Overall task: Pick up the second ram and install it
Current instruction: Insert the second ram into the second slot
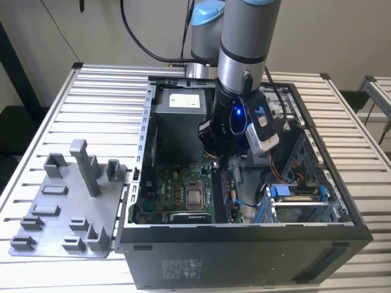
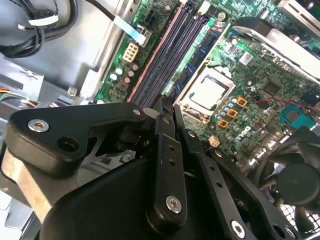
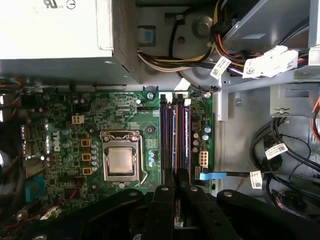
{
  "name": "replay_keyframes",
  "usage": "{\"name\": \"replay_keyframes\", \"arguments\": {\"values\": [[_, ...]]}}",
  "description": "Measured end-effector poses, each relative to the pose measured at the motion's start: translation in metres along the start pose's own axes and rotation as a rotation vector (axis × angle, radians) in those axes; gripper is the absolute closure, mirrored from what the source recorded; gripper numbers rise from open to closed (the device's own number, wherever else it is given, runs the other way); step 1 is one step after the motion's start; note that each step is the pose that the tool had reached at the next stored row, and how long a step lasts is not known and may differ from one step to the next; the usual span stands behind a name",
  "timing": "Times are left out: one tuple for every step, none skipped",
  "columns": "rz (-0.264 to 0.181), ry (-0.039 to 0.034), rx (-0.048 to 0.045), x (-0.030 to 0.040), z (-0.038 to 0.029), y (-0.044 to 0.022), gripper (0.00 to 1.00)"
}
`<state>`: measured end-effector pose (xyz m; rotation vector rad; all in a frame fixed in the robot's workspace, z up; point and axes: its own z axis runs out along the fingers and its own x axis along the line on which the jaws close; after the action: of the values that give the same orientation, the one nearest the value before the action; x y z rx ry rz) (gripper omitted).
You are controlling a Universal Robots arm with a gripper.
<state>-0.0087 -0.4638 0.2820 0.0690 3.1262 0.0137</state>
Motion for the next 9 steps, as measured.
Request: {"name": "replay_keyframes", "arguments": {"values": [[0.000, 0.0007, 0.0001, 0.0001, 0.0013, 0.0000, 0.86], [0.001, 0.0011, 0.0000, 0.0001, 0.0028, 0.0000, 0.86], [0.001, 0.0015, 0.0000, 0.0002, 0.0043, 0.0000, 0.86], [0.002, 0.0020, 0.0000, 0.0003, 0.0058, 0.0000, 0.86], [0.004, 0.0025, 0.0001, 0.0003, 0.0074, -0.0001, 0.86], [0.006, 0.0030, 0.0001, 0.0003, 0.0088, -0.0001, 0.86], [0.010, 0.0036, 0.0003, 0.0004, 0.0103, -0.0001, 0.86], [0.013, 0.0039, 0.0003, 0.0003, 0.0118, -0.0001, 0.86], [0.017, 0.0041, 0.0003, 0.0004, 0.0137, -0.0001, 0.86]]}}
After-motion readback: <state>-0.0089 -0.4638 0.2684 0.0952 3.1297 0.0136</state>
